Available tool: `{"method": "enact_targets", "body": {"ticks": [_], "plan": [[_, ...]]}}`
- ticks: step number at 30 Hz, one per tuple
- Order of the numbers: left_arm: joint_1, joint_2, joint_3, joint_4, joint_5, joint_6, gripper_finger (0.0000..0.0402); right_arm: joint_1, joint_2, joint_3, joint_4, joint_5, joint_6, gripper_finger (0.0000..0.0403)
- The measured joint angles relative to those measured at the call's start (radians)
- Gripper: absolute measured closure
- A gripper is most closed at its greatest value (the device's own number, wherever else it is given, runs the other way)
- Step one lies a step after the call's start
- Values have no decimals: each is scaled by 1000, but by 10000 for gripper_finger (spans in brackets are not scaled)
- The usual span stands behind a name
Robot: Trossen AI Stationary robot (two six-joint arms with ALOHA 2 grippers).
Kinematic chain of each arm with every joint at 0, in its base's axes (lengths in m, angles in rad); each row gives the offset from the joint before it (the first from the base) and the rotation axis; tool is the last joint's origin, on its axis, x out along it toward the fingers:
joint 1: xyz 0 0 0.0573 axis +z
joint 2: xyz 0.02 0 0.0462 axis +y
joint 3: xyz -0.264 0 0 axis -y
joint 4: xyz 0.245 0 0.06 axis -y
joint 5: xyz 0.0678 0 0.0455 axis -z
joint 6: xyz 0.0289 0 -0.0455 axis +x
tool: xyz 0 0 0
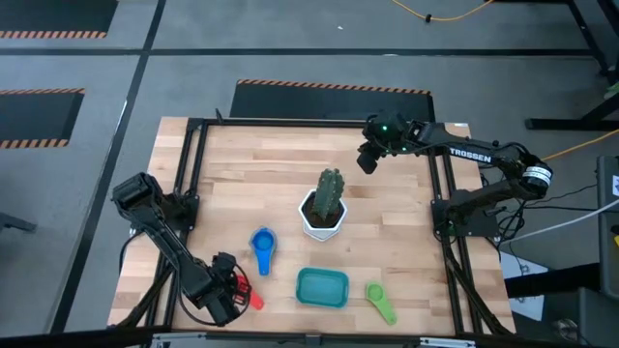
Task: Nest measuring cups in basket
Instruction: Stack the red measuring cup on top of the blue measuring cup
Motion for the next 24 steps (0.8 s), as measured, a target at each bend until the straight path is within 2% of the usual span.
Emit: {"method": "enact_targets", "body": {"ticks": [9, 14, 21, 24], "plan": [[0, 41, 0, 4, 0, 0, 308, 0, 0, 0, 0, 0, 1, 335], [0, 42, 0, 1, -7, 1, 326, 0, -18, 0, -23, 0, 0, 335], [0, 42, 0, -5, -23, 36, 387, 0, -188, 0, -118, 0, 3, 335], [0, 42, 0, -5, -40, 64, 393, 9, -284, 0, -167, -17, 5, 335]]}}
